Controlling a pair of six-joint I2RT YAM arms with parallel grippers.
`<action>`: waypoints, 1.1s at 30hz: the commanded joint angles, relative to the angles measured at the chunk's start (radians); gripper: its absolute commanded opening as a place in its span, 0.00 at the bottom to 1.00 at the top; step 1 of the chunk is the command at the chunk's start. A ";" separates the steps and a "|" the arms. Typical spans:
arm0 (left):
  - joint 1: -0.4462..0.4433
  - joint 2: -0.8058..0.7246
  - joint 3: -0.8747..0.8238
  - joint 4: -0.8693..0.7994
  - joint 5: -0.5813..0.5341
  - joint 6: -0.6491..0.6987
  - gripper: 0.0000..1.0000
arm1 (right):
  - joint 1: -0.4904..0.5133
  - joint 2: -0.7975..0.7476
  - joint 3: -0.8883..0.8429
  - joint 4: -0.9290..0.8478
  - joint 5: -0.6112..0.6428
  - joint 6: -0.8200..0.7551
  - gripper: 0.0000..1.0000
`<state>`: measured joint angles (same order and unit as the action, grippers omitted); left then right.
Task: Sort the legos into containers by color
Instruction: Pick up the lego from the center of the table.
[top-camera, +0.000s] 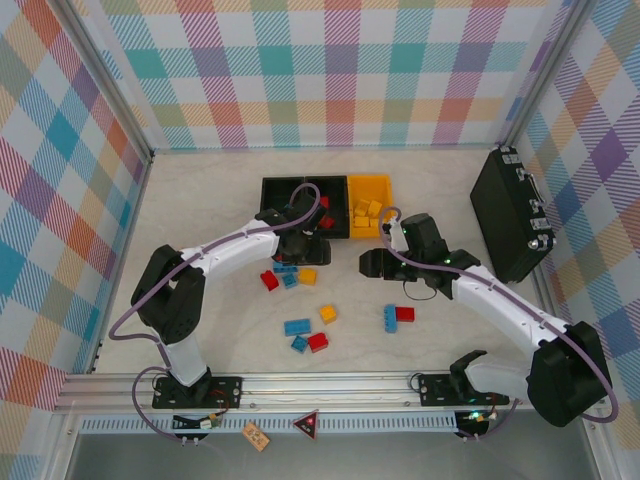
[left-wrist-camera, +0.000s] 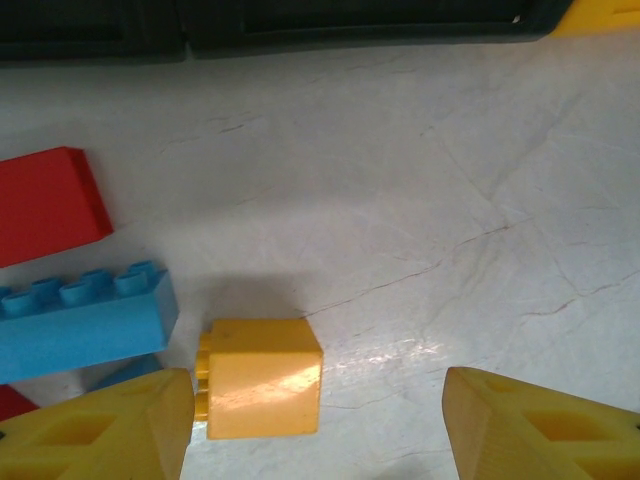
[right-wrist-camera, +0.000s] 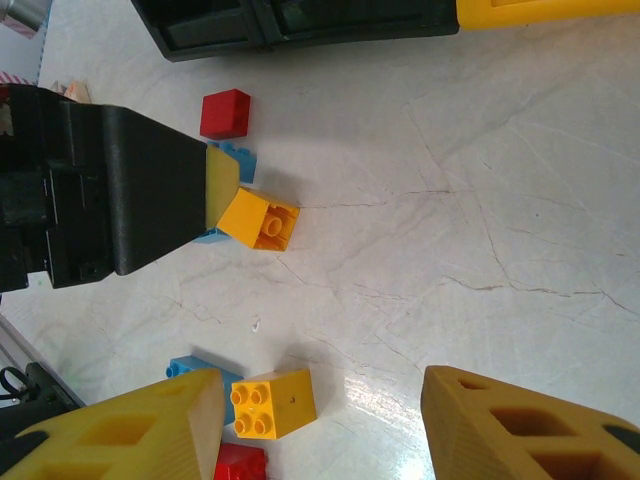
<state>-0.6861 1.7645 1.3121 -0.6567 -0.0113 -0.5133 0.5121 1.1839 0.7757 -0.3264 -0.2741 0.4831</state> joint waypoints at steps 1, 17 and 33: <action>-0.011 0.029 -0.010 -0.060 -0.036 -0.023 0.68 | 0.011 0.011 -0.007 0.042 -0.010 -0.003 0.55; -0.044 0.122 0.019 -0.089 -0.020 -0.035 0.61 | 0.012 0.027 -0.018 0.063 0.003 0.004 0.55; -0.064 0.188 0.072 -0.104 -0.011 -0.027 0.38 | 0.012 0.016 -0.026 0.066 0.018 0.011 0.55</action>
<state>-0.7395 1.9289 1.3655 -0.7296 -0.0353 -0.5335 0.5186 1.2098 0.7609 -0.2768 -0.2657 0.4862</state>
